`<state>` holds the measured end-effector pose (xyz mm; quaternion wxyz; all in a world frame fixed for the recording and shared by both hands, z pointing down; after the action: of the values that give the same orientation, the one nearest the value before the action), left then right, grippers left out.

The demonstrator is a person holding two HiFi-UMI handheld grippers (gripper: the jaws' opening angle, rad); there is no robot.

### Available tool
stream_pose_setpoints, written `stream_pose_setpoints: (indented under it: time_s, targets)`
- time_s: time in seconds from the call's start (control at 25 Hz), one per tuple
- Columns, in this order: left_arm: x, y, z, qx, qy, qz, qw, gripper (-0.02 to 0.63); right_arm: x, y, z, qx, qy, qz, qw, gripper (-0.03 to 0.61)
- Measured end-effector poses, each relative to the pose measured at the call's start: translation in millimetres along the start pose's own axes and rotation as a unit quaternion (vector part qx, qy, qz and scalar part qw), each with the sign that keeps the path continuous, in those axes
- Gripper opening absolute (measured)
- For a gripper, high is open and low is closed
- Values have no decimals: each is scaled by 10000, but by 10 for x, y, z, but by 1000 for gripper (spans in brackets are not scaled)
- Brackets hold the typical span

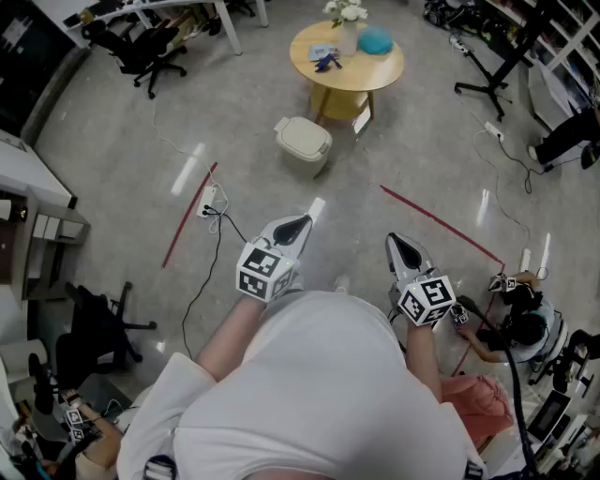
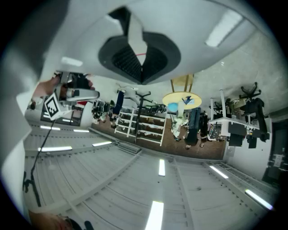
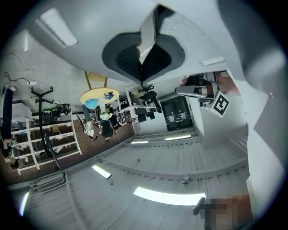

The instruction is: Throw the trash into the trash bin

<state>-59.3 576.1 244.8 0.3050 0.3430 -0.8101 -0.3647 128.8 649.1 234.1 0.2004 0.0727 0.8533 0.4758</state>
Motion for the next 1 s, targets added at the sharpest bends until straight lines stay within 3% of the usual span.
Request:
stream_pose_setpoints:
  time_s: [0.6,1.0]
  targets:
    - [-12,35,-92,76,41,31,10000,5,-55,17,-10,10,-8,-61,10000,-1]
    - [-74,36,-132,36,-103,107,9999,3,-132,52,-19,113,-271,-93,9995,0]
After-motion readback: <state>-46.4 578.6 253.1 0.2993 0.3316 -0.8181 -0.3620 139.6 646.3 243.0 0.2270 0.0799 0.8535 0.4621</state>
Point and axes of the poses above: the fingertips, and each gripper's own axes: z backward along the fingers, x to its left, y out of its underside, the point moved 2 cm from there along z, backward along the fingers, and after that the axes turned 9 degrees about x, right-handed, at the moved point
